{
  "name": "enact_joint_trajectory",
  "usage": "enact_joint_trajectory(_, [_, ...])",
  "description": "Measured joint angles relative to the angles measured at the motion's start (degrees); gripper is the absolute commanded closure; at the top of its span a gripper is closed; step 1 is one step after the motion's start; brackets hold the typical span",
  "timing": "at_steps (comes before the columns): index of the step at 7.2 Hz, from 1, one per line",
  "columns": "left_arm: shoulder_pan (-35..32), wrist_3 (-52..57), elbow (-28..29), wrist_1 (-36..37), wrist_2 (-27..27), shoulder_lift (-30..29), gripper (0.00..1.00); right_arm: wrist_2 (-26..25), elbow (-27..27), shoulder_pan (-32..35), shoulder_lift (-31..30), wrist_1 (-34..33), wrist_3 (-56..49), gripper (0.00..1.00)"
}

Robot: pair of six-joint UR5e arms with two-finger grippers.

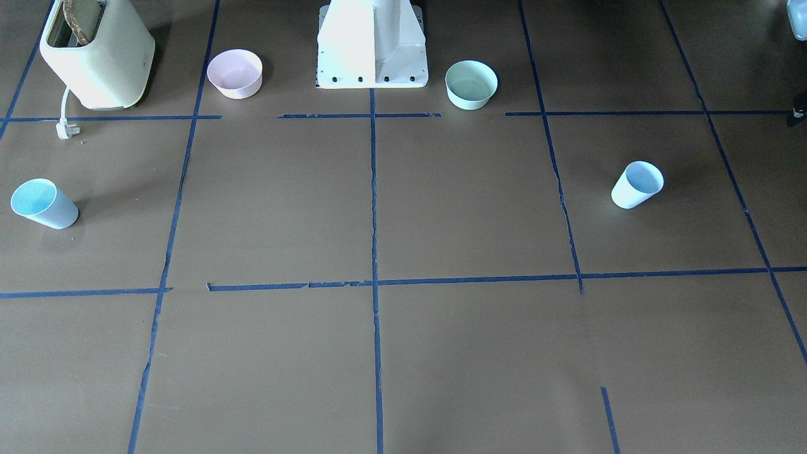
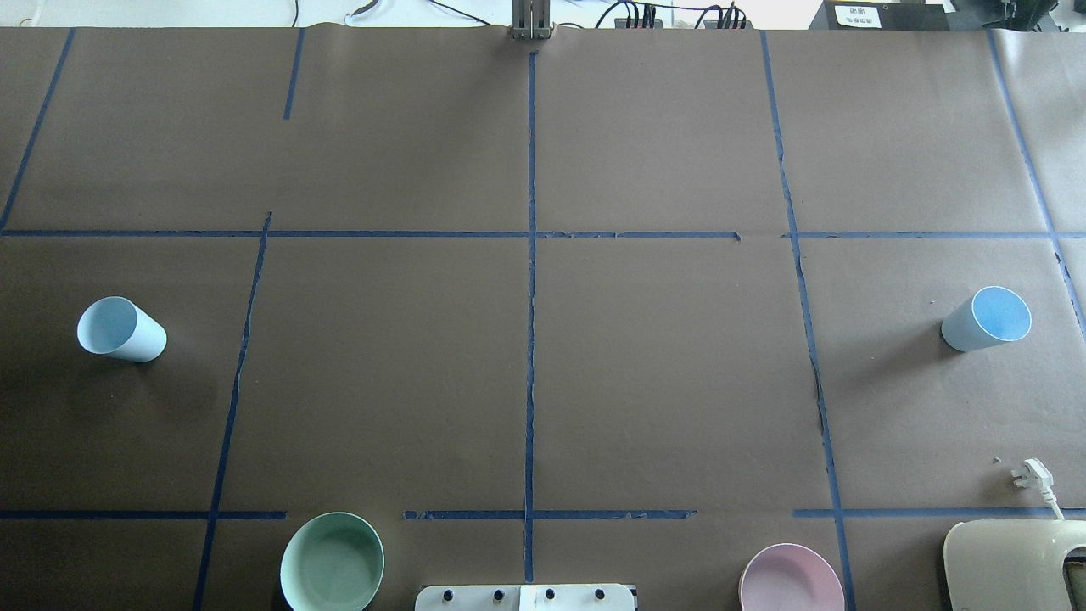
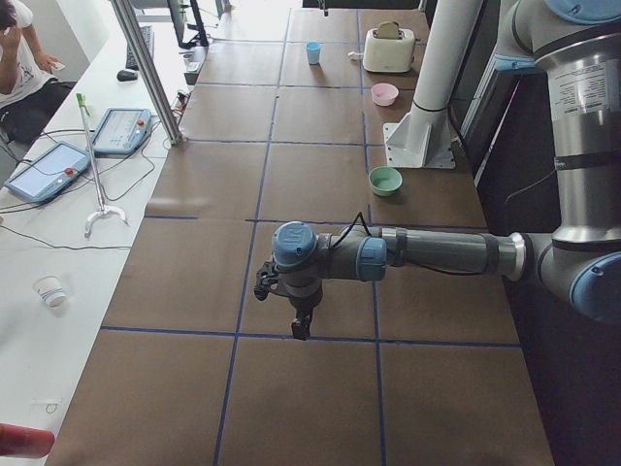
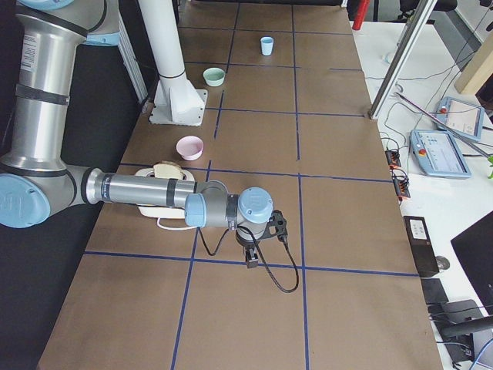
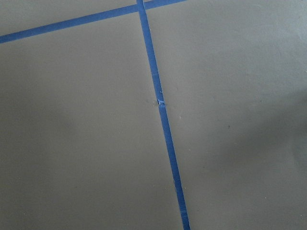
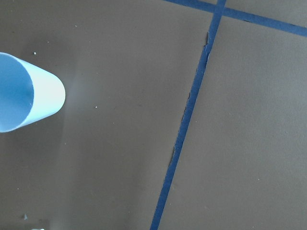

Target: Stack blue cups with both arms

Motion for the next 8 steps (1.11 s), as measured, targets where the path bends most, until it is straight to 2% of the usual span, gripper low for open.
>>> enact_joint_trajectory(4, [0.35,-0.02,-0.14,-0.12,-0.04,-0.83,0.00,0.00,0.00,0.00,0.00,0.00,0.00,0.00])
enact_joint_trajectory(8, [1.06,-2.03,1.47,-8.42,-0.22,-9.07,0.00,0.00,0.00,0.00,0.00,0.00,0.00,0.00])
